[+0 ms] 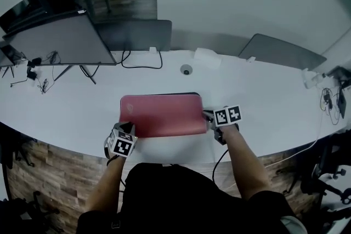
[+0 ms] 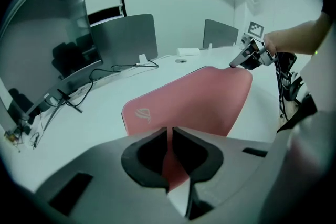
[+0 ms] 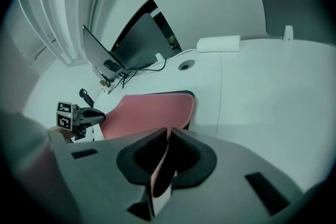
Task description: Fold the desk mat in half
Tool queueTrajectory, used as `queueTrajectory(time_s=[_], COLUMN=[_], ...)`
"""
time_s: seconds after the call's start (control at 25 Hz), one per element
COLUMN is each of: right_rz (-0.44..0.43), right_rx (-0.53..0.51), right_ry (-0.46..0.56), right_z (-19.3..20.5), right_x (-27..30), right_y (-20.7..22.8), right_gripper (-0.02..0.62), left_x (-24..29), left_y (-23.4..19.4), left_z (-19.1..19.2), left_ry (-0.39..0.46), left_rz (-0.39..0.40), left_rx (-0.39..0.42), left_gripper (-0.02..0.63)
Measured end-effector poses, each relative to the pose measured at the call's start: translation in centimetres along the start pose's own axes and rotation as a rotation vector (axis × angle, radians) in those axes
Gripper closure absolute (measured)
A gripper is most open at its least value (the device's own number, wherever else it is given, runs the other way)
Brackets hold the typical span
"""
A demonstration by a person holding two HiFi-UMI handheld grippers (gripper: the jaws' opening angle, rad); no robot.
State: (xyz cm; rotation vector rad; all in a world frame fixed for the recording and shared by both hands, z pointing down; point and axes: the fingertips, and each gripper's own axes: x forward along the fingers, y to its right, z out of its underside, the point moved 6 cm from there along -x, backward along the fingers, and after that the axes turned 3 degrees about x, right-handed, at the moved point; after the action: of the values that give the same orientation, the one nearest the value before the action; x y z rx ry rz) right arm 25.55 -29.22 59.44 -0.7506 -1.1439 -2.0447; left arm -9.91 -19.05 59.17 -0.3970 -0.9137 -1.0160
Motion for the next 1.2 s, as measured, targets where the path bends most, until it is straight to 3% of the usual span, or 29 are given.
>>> queueTrajectory(time_s=[0.16,0.56,0.8,0.96,1.08,1.2], right_rz=[-0.008,-0.055,0.046,0.033,0.021,0.088], right_rx=[-0.029,-0.107,-0.091,-0.068,-0.127,-0.22], right_ry=[0.035,0.231,0.174,0.228,0.276,0.233], right_z=[-1.1,-5.1,-5.1,-5.5,-6.5,-7.0], right_x=[0.1,-1.0,1.6,2.1,1.1,1.8], right_y=[0.0,-2.6,-0.4,0.0,-1.2,-1.3], right_gripper=[0.572,0.581,0.578,0.581,0.583,0.581], left_x=[1.1,2.0,2.1,1.6,0.8,0.3], left_y=[0.2,0.0,0.6,1.0,1.1,1.4], left_z=[-0.6,-0.8,-0.4,-1.1,-1.3,-0.6], left_ry=[-0.024,-0.044,-0.053,-0.052,-0.028,-0.018], left_rz=[-0.02,-0.006,0.001,-0.027,-0.045,-0.043], left_rx=[0.076,0.069,0.049,0.071,0.064,0.055], left_gripper=[0.574,0.574,0.574,0.574,0.574,0.574])
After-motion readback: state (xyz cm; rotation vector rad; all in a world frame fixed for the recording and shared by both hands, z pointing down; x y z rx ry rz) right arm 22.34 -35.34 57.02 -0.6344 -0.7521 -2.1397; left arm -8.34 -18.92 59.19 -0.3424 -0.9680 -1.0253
